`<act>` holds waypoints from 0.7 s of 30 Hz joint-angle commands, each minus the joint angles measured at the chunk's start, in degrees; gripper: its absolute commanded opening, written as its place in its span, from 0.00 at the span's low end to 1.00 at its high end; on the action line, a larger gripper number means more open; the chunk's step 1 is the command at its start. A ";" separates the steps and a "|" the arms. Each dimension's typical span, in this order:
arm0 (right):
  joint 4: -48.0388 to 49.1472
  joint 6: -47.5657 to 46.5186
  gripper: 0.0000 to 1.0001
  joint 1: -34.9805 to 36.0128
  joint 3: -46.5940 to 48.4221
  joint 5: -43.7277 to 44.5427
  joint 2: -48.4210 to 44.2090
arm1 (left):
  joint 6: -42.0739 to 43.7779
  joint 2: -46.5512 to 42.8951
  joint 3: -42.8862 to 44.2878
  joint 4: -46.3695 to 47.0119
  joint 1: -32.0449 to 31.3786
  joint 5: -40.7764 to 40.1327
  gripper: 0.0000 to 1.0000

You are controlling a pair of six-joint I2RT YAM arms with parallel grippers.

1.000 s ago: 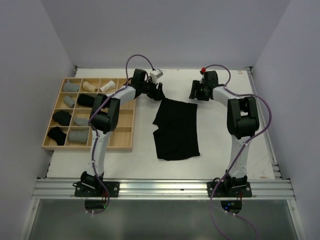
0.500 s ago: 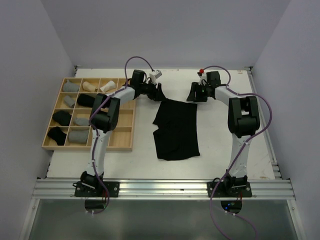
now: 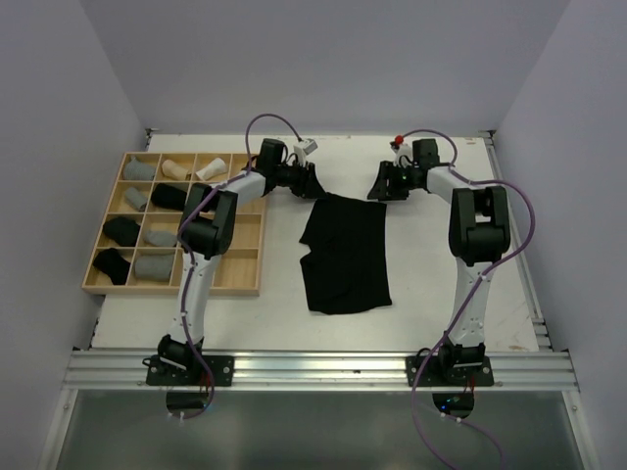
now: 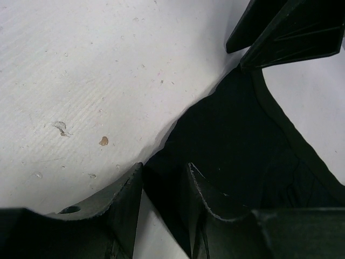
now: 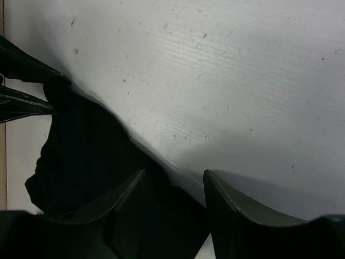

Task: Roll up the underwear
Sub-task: Fold the underwear

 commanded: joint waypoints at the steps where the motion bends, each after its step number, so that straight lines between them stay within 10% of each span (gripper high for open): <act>1: -6.74 -2.93 0.52 -0.60 -1.07 -0.38 2.64 | -0.93 1.71 1.14 -0.04 0.38 0.52 0.40; 9: -11.14 -9.08 0.45 -1.66 -1.42 -0.03 3.25 | -1.90 2.32 0.96 0.48 0.38 0.78 0.38; 17: -11.22 -8.83 0.00 -1.83 1.04 -0.73 3.60 | -1.90 2.06 1.57 0.66 0.38 1.75 0.09; 21: -10.87 -8.38 0.00 -1.83 3.06 -0.38 1.32 | -0.85 1.01 3.77 0.75 0.55 2.19 0.00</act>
